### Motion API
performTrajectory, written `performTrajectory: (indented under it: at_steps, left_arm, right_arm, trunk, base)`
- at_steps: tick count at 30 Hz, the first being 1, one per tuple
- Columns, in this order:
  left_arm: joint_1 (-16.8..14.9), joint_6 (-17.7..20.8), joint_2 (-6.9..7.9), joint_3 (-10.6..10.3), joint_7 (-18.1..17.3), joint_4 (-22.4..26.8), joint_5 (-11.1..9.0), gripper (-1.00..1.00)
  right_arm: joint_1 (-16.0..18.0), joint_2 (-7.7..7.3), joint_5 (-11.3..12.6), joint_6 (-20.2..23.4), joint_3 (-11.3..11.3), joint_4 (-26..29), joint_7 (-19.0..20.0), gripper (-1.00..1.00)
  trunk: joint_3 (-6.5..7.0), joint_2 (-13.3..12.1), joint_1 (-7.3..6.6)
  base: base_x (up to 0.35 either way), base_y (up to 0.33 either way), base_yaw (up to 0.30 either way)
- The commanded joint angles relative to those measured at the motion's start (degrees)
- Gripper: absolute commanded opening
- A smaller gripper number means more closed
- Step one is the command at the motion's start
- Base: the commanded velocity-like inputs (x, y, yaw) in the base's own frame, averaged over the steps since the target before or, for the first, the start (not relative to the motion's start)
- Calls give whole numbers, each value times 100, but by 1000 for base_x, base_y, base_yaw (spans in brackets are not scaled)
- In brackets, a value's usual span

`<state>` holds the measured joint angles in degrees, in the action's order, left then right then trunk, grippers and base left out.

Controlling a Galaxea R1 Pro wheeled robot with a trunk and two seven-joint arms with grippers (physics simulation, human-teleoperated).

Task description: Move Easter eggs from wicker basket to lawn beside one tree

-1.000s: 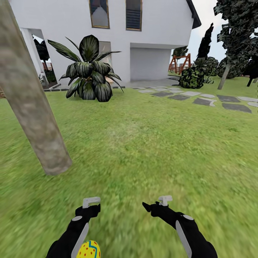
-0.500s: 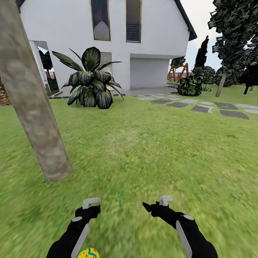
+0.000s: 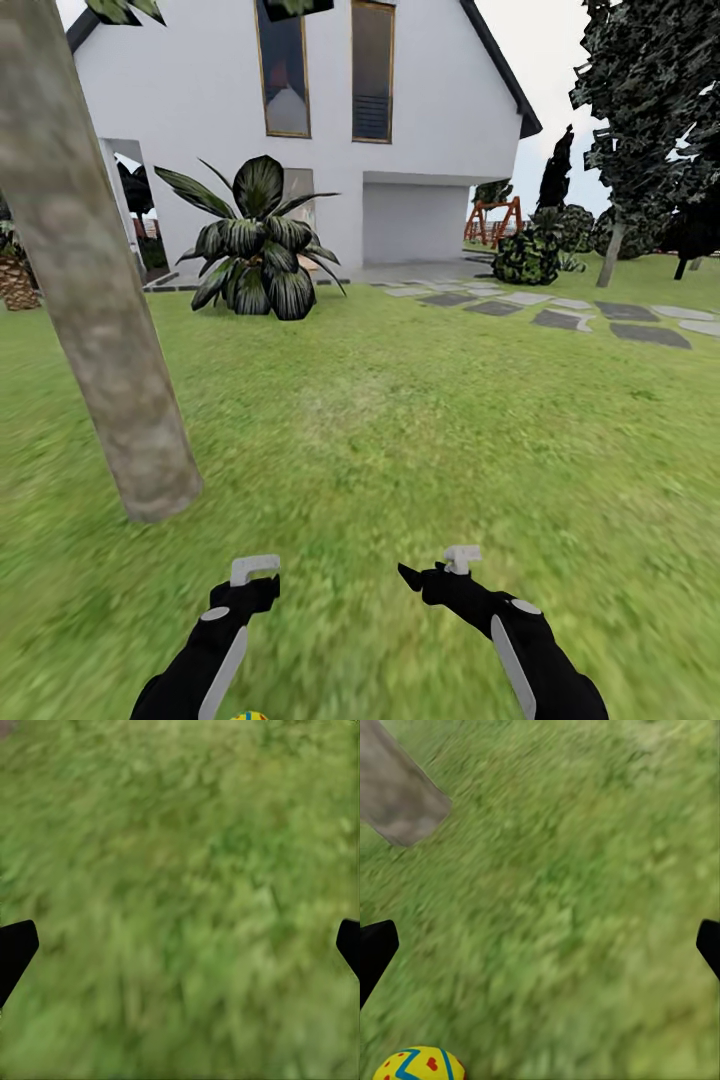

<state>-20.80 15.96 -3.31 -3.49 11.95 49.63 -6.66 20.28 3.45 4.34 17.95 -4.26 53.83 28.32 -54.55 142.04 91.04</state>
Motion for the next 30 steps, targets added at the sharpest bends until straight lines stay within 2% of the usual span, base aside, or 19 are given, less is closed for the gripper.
performTrajectory:
  at_steps: [1,30]
  left_arm:
    - [-2,23,4,-21,50,15,-61,100]
    - [0,5,-7,-20,53,17,-69,100]
  right_arm:
    - [2,6,45,51,-22,5,24,100]
    - [2,6,40,34,-22,5,24,100]
  trunk:
    - [12,-39,-24]
    - [533,-1202,-661]
  base:
    - [0,0,0]
    - [0,0,0]
